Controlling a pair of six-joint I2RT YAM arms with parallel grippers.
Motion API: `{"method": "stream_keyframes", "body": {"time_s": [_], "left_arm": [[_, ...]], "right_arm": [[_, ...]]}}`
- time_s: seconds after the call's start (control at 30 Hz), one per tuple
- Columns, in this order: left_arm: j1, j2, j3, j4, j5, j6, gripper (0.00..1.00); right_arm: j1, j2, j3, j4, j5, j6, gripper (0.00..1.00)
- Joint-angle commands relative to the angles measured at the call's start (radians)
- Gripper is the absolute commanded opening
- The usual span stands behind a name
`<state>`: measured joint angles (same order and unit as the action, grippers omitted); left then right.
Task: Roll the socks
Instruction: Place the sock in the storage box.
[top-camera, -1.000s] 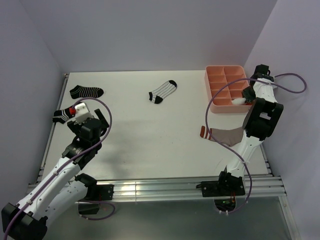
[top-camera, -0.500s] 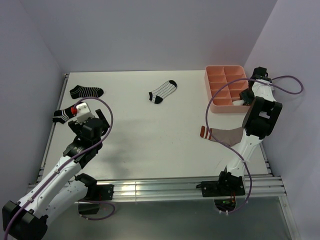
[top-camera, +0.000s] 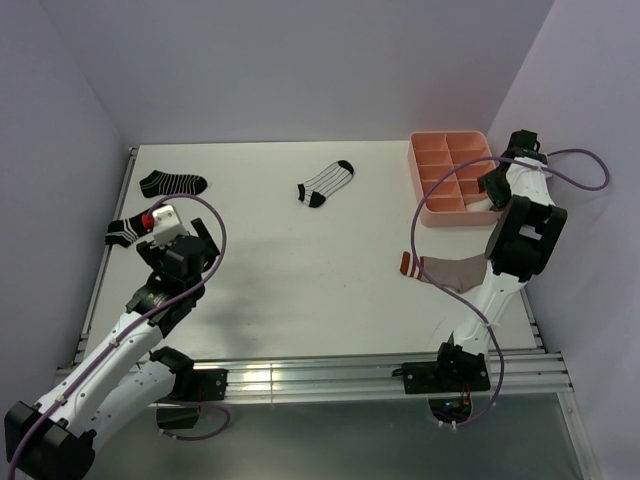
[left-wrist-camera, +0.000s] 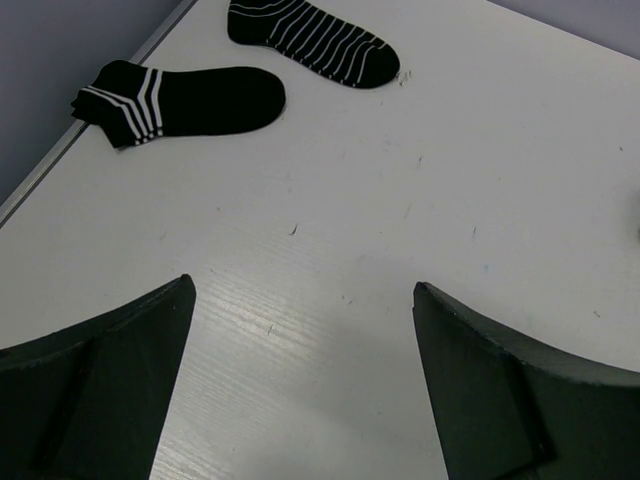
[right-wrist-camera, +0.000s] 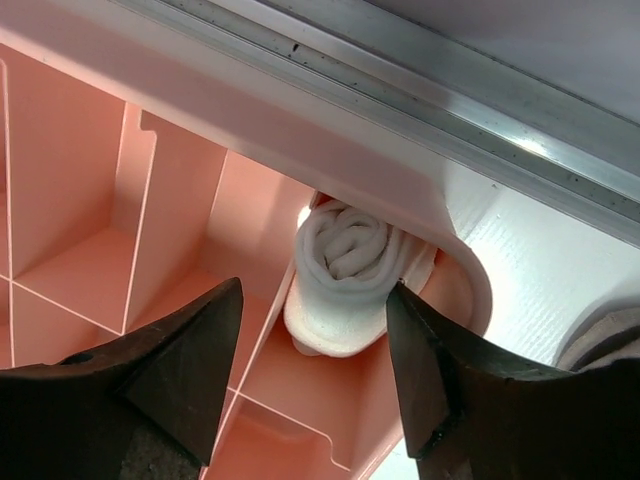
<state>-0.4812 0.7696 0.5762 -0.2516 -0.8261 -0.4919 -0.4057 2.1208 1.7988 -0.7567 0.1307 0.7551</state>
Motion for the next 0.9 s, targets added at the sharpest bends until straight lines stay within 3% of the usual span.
{"method": "stream_keyframes", "body": {"time_s": [0.0, 0.57, 0.73, 0.87], "left_arm": [[0.004, -0.003, 0.010, 0.023, 0.007, 0.004, 0.95], [0.004, 0.002, 0.013, 0.031, 0.019, 0.009, 0.95], [0.004, 0.005, 0.013, 0.031, 0.016, 0.010, 0.95], [0.004, 0.008, 0.013, 0.029, 0.015, 0.009, 0.95]], "right_arm": [[-0.019, -0.028, -0.009, -0.020, 0.017, 0.033, 0.67], [-0.019, -0.185, 0.040, -0.089, 0.060, 0.015, 0.74], [-0.019, -0.206, -0.006, 0.008, 0.011, 0.006, 0.65], [-0.019, -0.193, -0.045, 0.080, 0.009, 0.018, 0.64]]}}
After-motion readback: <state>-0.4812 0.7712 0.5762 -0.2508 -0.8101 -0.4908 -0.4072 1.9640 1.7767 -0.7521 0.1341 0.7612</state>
